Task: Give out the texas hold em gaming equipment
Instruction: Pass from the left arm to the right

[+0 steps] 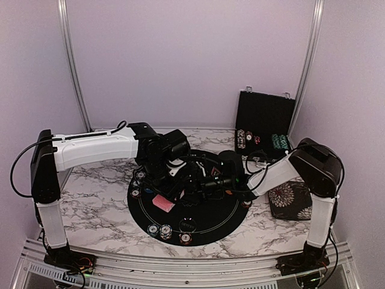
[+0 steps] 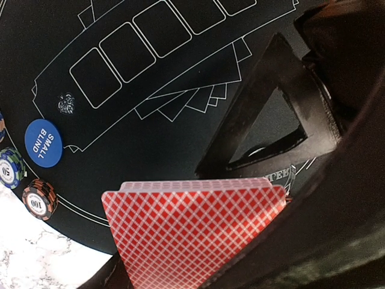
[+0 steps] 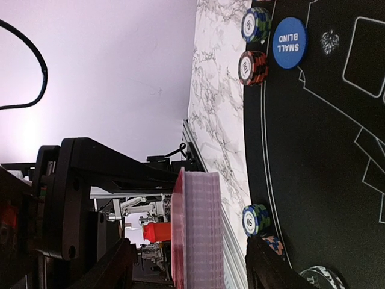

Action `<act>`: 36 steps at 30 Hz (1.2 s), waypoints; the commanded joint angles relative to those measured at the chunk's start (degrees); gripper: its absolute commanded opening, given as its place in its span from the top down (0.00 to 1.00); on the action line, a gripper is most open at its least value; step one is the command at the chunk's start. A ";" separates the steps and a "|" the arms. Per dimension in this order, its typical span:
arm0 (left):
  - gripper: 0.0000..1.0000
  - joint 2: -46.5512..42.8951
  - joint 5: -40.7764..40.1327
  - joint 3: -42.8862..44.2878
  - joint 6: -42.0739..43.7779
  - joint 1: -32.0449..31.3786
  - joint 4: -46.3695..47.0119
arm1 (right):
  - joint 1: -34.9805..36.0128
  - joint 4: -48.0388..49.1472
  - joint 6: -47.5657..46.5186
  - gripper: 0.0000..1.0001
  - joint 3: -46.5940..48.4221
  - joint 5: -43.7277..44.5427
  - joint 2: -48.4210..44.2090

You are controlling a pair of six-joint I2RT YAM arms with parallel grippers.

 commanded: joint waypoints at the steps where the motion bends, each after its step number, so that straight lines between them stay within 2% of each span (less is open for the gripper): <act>1: 0.47 0.35 0.26 2.49 0.89 -0.35 -1.42 | 1.14 3.78 1.86 0.39 0.89 -0.86 1.61; 11: 0.47 0.35 0.33 2.85 1.05 -0.70 -1.40 | 1.41 5.32 2.96 0.51 0.95 -1.04 2.32; 23: 0.44 0.06 0.57 1.64 0.96 -0.62 -1.45 | 1.42 8.44 4.71 0.86 0.52 -1.72 2.27; 28: 0.28 -0.77 0.71 -0.45 0.30 -0.38 -1.49 | 1.46 11.61 6.08 1.00 0.60 -1.97 2.18; 31: 0.19 -1.24 0.84 -2.00 0.06 -0.11 -1.33 | 1.40 15.26 8.38 1.00 0.35 -2.11 2.31; 36: 0.14 -1.88 0.59 -2.88 -0.11 0.17 -0.27 | 1.41 17.47 9.68 1.00 0.63 -2.05 2.18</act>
